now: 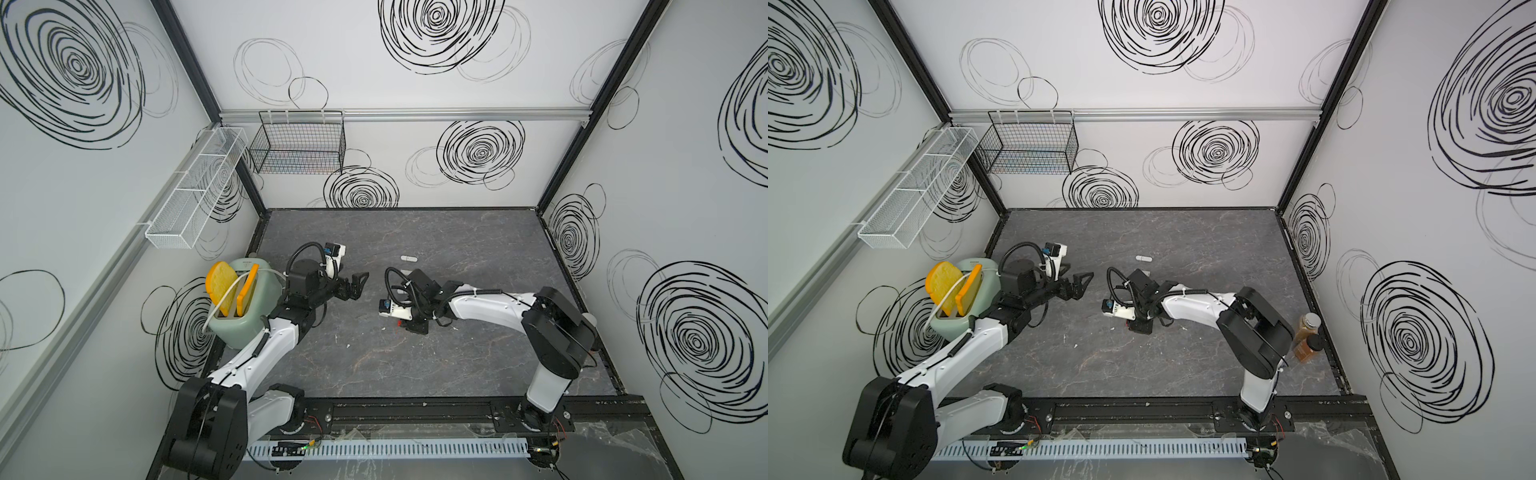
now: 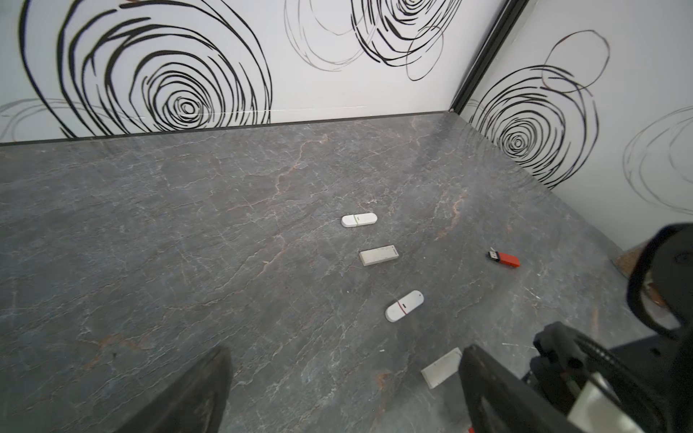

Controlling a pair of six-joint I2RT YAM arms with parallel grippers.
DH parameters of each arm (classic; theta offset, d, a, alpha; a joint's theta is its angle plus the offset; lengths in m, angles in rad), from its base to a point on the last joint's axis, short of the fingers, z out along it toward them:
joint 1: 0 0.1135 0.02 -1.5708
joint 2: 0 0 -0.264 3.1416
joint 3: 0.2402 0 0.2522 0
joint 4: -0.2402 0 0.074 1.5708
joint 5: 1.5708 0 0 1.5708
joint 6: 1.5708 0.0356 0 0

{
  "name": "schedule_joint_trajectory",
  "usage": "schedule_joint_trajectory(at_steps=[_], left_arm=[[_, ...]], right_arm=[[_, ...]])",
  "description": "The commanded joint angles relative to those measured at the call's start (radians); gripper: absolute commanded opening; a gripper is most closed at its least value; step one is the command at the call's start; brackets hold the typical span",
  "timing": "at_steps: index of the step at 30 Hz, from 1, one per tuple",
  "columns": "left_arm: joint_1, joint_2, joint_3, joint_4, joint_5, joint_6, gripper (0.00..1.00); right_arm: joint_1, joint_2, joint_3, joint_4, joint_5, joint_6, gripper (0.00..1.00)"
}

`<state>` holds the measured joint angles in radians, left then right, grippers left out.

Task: Close the usb drive cover
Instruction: Pick up the cover from the center of the board.

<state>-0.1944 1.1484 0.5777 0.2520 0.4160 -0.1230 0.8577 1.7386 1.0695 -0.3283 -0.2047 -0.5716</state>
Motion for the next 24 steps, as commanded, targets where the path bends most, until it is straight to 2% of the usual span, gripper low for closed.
schedule_joint_trajectory(at_steps=[1, 8, 15, 24], left_arm=[[-0.014, 0.019, -0.004, 0.067, 0.110, -0.071, 1.00], [-0.067, 0.085, 0.011, 0.105, 0.251, -0.202, 0.90], [-0.141, 0.193, 0.055, 0.103, 0.339, -0.264, 0.80], [-0.213, 0.327, 0.135, 0.093, 0.394, -0.345, 0.65]], right_arm=[[-0.036, -0.079, -0.054, 0.099, -0.027, 0.041, 0.15], [-0.090, -0.204, -0.208, 0.335, -0.045, 0.115, 0.12], [-0.115, -0.303, -0.324, 0.516, -0.002, 0.158, 0.11], [-0.118, -0.323, -0.373, 0.579, 0.006, 0.164, 0.11]])
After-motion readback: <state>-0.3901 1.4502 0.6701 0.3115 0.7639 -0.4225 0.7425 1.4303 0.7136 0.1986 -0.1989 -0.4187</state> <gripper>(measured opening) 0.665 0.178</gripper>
